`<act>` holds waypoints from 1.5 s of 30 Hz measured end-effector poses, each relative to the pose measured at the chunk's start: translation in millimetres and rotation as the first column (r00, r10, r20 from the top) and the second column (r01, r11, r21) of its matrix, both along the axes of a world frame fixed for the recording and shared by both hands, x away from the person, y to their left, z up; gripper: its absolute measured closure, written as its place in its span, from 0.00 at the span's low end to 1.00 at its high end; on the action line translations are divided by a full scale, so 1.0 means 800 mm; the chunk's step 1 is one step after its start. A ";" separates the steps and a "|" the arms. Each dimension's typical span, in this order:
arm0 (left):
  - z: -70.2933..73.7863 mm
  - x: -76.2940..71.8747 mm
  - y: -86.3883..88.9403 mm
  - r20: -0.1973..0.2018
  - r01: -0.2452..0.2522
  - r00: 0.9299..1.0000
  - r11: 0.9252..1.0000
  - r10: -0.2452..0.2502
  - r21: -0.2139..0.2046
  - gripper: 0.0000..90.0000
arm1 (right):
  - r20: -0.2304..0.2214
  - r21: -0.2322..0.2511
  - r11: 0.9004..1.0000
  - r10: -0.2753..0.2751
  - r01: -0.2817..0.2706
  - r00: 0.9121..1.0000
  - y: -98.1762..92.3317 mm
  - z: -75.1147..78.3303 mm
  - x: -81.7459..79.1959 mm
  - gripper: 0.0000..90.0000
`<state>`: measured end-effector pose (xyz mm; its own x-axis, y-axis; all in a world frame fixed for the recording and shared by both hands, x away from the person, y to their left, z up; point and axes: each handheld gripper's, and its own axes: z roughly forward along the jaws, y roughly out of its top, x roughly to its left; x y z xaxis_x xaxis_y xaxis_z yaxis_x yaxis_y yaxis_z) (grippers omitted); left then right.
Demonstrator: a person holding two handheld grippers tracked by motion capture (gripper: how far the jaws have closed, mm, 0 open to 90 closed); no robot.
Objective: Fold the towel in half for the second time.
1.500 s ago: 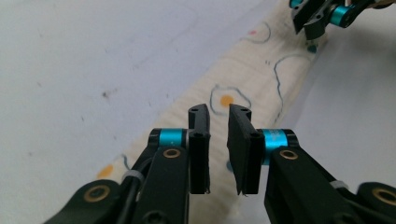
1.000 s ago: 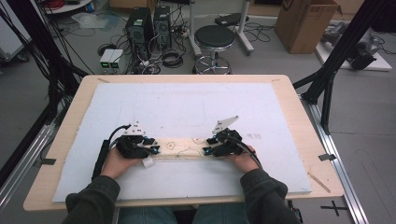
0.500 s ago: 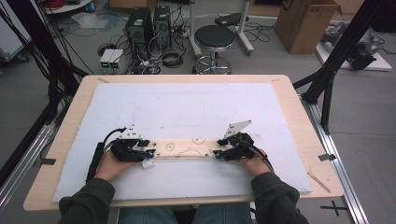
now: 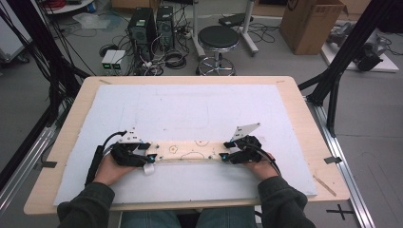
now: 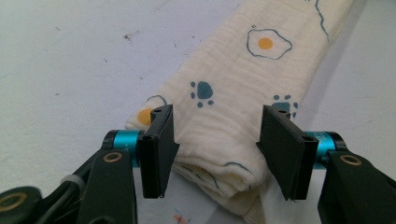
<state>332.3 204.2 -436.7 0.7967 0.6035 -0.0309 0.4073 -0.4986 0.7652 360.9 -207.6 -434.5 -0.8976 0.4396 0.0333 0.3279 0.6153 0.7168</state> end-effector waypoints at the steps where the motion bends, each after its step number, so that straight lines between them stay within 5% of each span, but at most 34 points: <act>1: 0.000 0.000 0.000 0.005 0.006 1.000 1.000 -0.006 0.009 0.50 | 0.006 -0.002 1.000 0.002 -0.002 1.000 0.000 -0.001 -0.001 0.53; 8: -0.002 -0.003 -0.003 0.025 0.004 1.000 1.000 -0.004 0.029 0.50 | 0.044 0.009 1.000 -0.006 0.005 0.999 -0.002 -0.007 -0.006 0.53; 20: -0.004 -0.003 -0.005 0.034 -0.004 0.999 1.000 0.003 0.030 0.50 | 0.031 0.025 1.000 -0.007 0.006 0.999 -0.004 -0.008 -0.006 0.52; 26: 0.002 -0.003 -0.002 0.033 -0.002 0.999 1.000 0.002 -0.002 0.49 | -0.006 0.101 0.995 -0.008 0.009 1.000 -0.010 -0.002 -0.004 0.48; 30: 0.010 -0.004 0.003 0.043 -0.002 0.999 0.997 0.005 -0.074 0.47 | -0.010 0.189 0.982 -0.024 0.026 1.000 -0.017 0.012 0.000 0.47; 32: 0.014 -0.001 0.007 0.051 -0.017 0.998 0.993 0.023 -0.113 0.46 | -0.013 0.220 0.974 -0.049 0.050 0.999 -0.019 0.019 0.005 0.47; 37: 0.020 0.014 0.015 0.050 -0.127 0.989 0.976 0.138 -0.174 0.47 | -0.054 0.191 0.974 -0.117 0.125 0.992 -0.020 0.018 0.022 0.51; 40: 0.016 0.023 0.014 0.019 -0.181 0.982 0.971 0.186 -0.157 0.51 | -0.097 0.170 0.973 -0.138 0.154 0.986 -0.021 0.011 0.031 0.53; 45: 0.003 0.034 0.014 -0.053 -0.196 0.980 0.975 0.191 -0.106 0.56 | -0.169 0.177 0.966 -0.160 0.190 0.972 -0.025 0.003 0.045 0.56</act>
